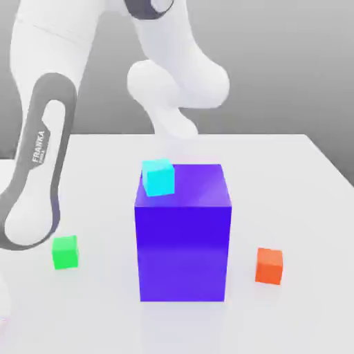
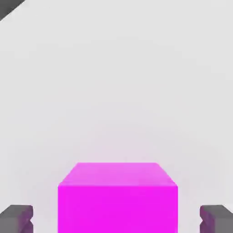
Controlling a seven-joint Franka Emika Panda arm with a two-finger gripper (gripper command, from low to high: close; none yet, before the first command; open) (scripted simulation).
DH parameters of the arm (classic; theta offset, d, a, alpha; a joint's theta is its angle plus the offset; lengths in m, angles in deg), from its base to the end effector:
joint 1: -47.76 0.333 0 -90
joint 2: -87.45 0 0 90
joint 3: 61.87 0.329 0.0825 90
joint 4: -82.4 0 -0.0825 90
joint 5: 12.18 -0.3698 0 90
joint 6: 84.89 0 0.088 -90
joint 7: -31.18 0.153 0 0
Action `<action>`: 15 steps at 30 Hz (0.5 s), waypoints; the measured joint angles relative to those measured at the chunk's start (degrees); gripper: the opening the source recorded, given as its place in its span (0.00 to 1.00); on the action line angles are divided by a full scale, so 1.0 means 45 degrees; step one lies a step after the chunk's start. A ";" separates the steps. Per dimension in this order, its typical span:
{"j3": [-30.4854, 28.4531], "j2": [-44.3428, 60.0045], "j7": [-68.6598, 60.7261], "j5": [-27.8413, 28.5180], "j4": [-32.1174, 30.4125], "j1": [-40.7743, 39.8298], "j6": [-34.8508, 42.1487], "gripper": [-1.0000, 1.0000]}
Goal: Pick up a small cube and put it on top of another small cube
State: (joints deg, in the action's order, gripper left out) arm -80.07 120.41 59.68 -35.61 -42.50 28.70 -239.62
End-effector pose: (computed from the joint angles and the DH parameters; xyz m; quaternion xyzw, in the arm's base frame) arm 0.4267 -0.3464 0.1116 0.7410 -0.6716 0.0004 0.0000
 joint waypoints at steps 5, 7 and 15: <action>-0.0188 -0.0293 0.0118 0.0169 -0.0080 0.0143 0.0219 0.00; -0.0666 -0.1117 0.0473 0.0667 -0.0303 0.0509 0.0813 0.00; -0.1346 -0.4360 -0.0047 0.1515 -0.3388 0.0741 0.1110 0.00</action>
State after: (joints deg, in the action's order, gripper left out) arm -86.13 100.79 59.47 -28.80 -57.75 32.03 -234.63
